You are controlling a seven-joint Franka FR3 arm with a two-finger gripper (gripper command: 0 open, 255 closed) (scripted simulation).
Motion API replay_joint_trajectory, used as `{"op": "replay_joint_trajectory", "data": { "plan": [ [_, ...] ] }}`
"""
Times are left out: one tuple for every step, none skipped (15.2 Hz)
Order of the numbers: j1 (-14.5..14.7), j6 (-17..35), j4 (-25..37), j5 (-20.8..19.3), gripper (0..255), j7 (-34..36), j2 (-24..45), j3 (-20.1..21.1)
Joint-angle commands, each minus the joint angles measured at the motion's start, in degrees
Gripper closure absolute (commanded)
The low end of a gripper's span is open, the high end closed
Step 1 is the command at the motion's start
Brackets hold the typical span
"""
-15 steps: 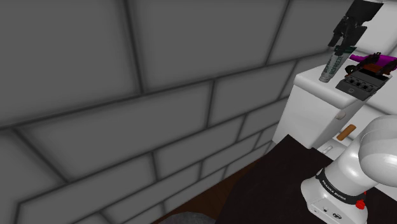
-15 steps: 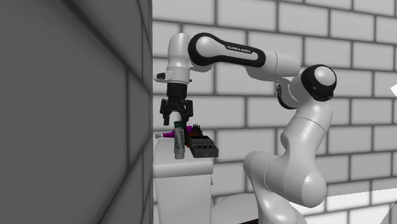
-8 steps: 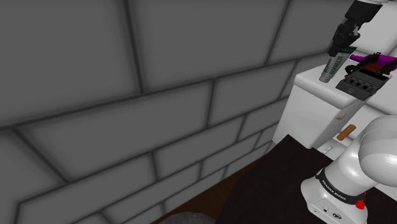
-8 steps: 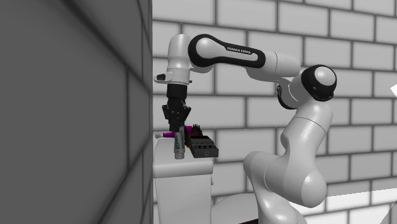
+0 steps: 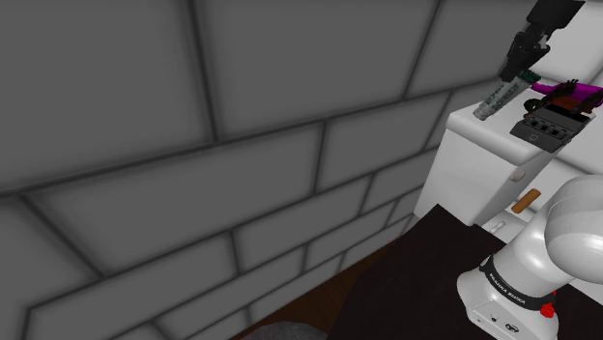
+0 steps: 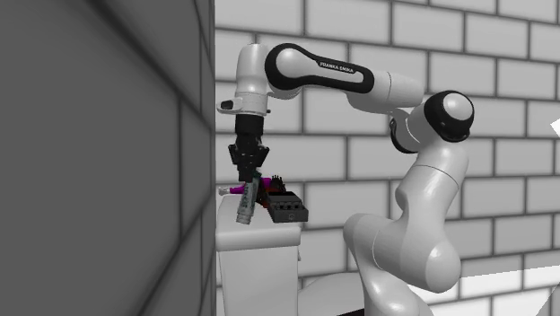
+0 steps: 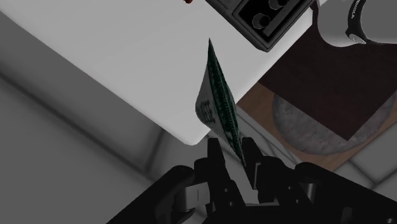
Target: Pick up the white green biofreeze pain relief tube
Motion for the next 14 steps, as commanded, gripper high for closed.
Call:
{"op": "replay_joint_trajectory", "data": {
  "plan": [
    [0.2,-1.3,1.8,0.3,255,-0.2,0.5,0.2],
    [0.3,-2.0,2.8,0.4,255,-0.3,0.8,0.3],
    [0.4,-2.6,3.8,0.6,255,-0.4,1.2,0.4],
    [0.5,-3.3,4.8,0.7,255,-0.5,1.5,0.5],
    [0.6,-3.9,5.8,0.9,255,-0.6,1.9,0.6],
    [0.7,-4.6,6.8,1.0,255,-0.7,2.2,0.7],
    [0.8,-5.3,7.8,1.2,255,-0.8,2.6,0.8],
    [0.9,-5.9,8.9,1.3,255,-0.9,3.0,0.9],
    [1.0,-6.6,9.9,1.5,255,-1.0,3.4,1.0],
    [1.1,-7.3,11.0,1.6,255,-1.2,3.8,1.0],
    [1.2,-7.9,12.1,1.8,255,-1.3,4.2,1.1],
    [1.3,-8.6,13.2,1.9,255,-1.4,4.6,1.1],
    [1.3,-8.7,13.3,1.9,255,-1.4,4.7,1.1],
    [1.3,-8.7,13.3,1.9,255,-1.4,4.7,1.2]
  ]
}}
